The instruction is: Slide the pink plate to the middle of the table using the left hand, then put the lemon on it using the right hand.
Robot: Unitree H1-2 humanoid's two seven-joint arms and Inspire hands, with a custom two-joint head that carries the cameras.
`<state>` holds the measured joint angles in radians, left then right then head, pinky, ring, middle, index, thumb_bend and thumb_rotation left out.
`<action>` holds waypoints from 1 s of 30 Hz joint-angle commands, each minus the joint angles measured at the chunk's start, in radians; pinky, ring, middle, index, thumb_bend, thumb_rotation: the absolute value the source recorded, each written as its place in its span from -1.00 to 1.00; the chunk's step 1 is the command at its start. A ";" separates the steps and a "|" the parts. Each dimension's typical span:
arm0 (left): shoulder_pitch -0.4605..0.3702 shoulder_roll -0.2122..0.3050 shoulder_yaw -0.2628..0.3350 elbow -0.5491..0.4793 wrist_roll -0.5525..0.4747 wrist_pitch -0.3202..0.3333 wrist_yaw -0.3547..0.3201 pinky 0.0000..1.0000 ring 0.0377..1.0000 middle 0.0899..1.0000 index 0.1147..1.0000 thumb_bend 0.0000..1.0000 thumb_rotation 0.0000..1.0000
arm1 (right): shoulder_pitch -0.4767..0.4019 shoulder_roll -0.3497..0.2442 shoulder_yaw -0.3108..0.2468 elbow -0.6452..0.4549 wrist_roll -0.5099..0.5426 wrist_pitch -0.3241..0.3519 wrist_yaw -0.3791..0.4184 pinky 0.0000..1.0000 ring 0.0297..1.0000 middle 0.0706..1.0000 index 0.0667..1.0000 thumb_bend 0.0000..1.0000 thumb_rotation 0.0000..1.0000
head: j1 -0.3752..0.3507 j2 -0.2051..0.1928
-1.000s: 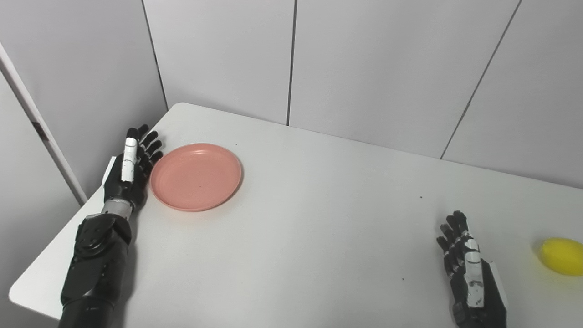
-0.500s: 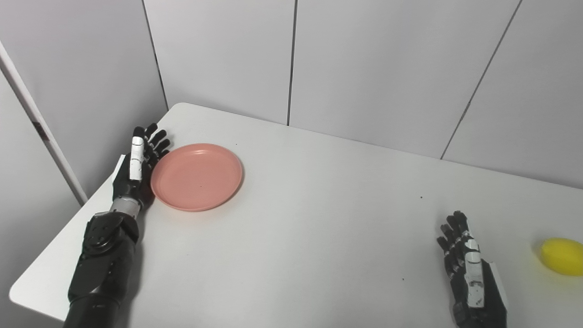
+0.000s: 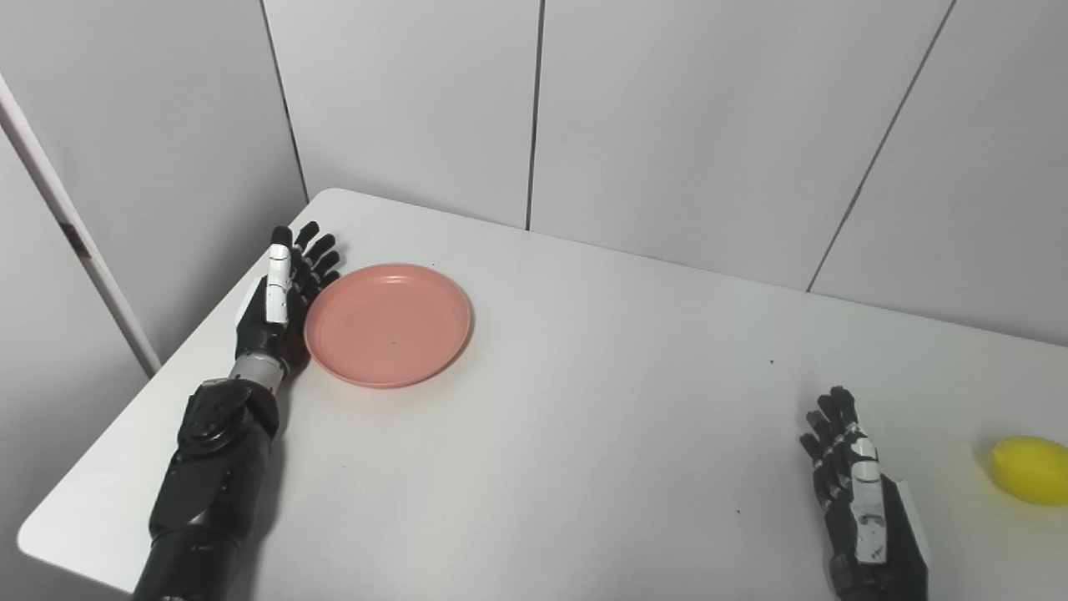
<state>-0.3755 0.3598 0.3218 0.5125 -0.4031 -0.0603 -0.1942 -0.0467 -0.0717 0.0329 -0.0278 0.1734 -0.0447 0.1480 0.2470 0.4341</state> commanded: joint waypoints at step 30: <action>-0.016 -0.062 -0.092 -0.115 0.022 0.089 -0.007 0.89 0.87 0.87 0.86 0.46 0.97 | 0.019 0.003 -0.001 0.015 -0.007 -0.031 0.009 1.00 1.00 1.00 1.00 0.32 1.00 | -0.024 0.016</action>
<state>-0.3800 0.2977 0.2382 0.4252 -0.3927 0.0098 -0.2057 -0.0467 -0.0710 0.0344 -0.0281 0.1646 -0.0447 0.1471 0.2240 0.4495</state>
